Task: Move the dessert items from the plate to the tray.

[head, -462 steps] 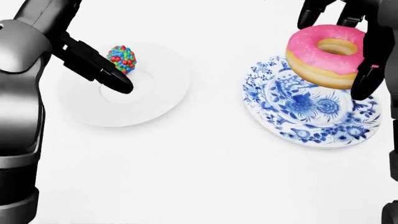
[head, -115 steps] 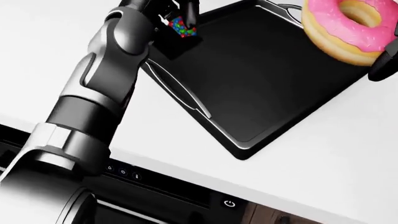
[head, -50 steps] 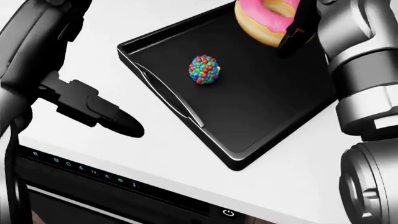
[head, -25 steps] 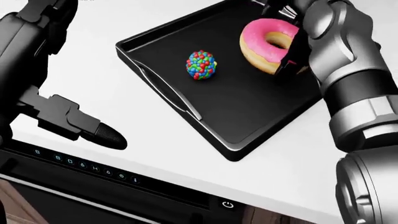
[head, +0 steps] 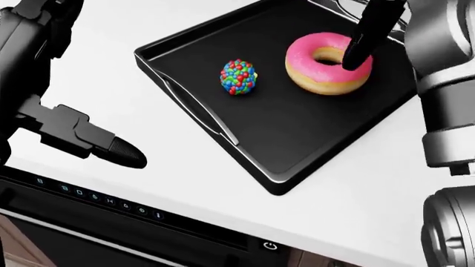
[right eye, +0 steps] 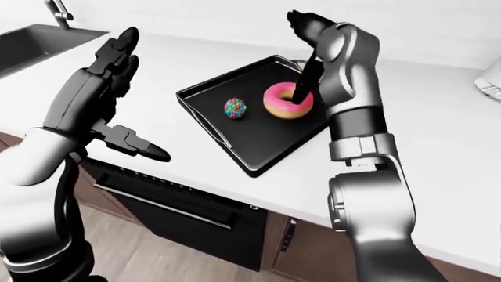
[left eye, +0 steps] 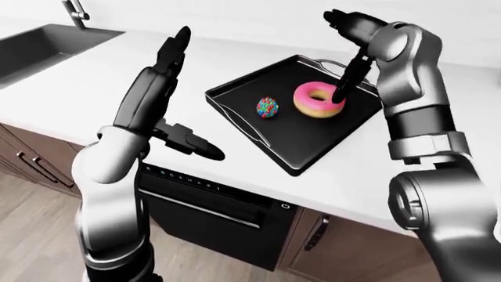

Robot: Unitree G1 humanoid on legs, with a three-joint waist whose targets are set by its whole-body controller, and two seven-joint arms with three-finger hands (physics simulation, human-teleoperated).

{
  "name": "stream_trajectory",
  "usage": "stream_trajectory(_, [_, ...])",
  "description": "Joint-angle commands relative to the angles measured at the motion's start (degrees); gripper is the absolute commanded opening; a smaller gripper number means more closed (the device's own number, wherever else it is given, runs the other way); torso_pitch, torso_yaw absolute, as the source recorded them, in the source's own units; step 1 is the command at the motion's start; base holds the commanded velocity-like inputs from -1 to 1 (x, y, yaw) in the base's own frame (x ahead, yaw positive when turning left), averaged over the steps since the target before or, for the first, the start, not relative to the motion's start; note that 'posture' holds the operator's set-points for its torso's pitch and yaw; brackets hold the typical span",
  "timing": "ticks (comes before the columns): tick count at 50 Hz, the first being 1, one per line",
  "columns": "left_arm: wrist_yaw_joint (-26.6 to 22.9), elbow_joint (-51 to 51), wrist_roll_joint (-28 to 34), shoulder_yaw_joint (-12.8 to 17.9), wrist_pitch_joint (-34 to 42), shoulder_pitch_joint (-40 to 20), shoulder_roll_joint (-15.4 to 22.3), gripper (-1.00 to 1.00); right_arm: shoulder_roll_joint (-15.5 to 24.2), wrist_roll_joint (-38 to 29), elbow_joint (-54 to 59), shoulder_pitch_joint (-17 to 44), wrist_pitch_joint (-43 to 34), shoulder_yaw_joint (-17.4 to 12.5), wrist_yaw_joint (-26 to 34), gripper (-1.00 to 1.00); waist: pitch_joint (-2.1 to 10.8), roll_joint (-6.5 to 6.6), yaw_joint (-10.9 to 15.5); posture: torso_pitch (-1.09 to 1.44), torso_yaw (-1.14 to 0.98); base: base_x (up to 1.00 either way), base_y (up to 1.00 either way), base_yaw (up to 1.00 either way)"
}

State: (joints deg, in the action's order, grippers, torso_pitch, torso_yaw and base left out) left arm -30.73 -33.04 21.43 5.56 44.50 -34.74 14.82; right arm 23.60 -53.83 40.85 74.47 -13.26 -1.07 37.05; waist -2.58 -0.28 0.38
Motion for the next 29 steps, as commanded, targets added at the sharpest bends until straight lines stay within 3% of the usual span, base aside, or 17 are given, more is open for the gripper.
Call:
stream_trajectory(1, [0.0,-2.5,0.8,0.1,0.2,-2.4,0.5,1.00,0.8,-1.2,-6.2,1.3,-0.8,-0.9,5.5,1.00,1.69,0.00,0.0,0.00,0.00,0.00,0.00,0.00])
stream_trajectory(7, [-1.4,-1.9,1.3,0.4,1.6,-4.6,1.4,1.00,5.0,0.7,-25.4,-6.0,-2.9,-5.8,15.4,1.00,1.34,-0.45,0.0,0.00,0.00,0.00,0.00,0.00])
stream_trajectory(11, [-2.6,-2.0,1.1,2.2,2.1,-5.0,3.3,1.00,9.2,6.3,-41.5,-15.6,-6.8,-11.5,20.7,1.00,1.29,-0.73,0.1,0.00,0.00,0.00,0.00,0.00])
stream_trajectory(12, [-2.6,-2.2,0.9,2.5,2.1,-4.7,3.4,1.00,10.0,7.2,-43.4,-17.3,-7.6,-11.6,21.0,1.00,1.27,-0.81,0.1,0.00,0.00,0.00,0.00,0.00])
stream_trajectory(14, [-2.3,-2.2,-0.3,5.2,1.6,-3.6,4.5,1.00,12.4,10.9,-50.8,-24.5,-9.0,-15.7,21.8,1.00,1.19,-0.96,0.1,0.00,0.00,0.00,0.00,0.00])
stream_trajectory(15, [-2.0,-2.0,-0.9,5.6,1.4,-3.3,4.9,1.00,13.3,12.3,-52.0,-25.8,-9.9,-16.3,21.3,1.00,1.16,-1.04,0.1,0.00,0.00,0.00,0.00,0.00])
stream_trajectory(16, [-1.2,-1.5,-1.8,7.0,0.4,-2.3,5.3,1.00,14.5,15.1,-53.7,-29.0,-10.8,-19.5,20.3,1.00,1.13,-1.08,0.1,0.00,0.00,0.00,0.00,0.00])
stream_trajectory(22, [2.2,-2.0,-7.5,12.0,-0.1,0.9,8.9,1.00,17.7,29.5,-57.3,-45.6,-8.7,-29.9,9.5,1.00,1.25,-1.31,-0.1,0.00,0.00,0.00,0.00,0.00])
stream_trajectory(24, [3.2,-4.0,-9.5,14.2,1.2,1.8,10.3,1.00,18.8,33.2,-57.2,-48.7,-8.1,-32.9,6.3,1.00,1.14,-1.40,-0.1,0.00,0.00,0.00,0.00,0.00])
stream_trajectory(29, [7.1,-5.3,-14.1,19.9,0.5,6.4,13.4,1.00,20.9,39.5,-63.2,-55.1,-10.7,-40.0,5.0,1.00,0.80,-1.26,-0.3,0.00,0.00,0.00,0.00,0.00])
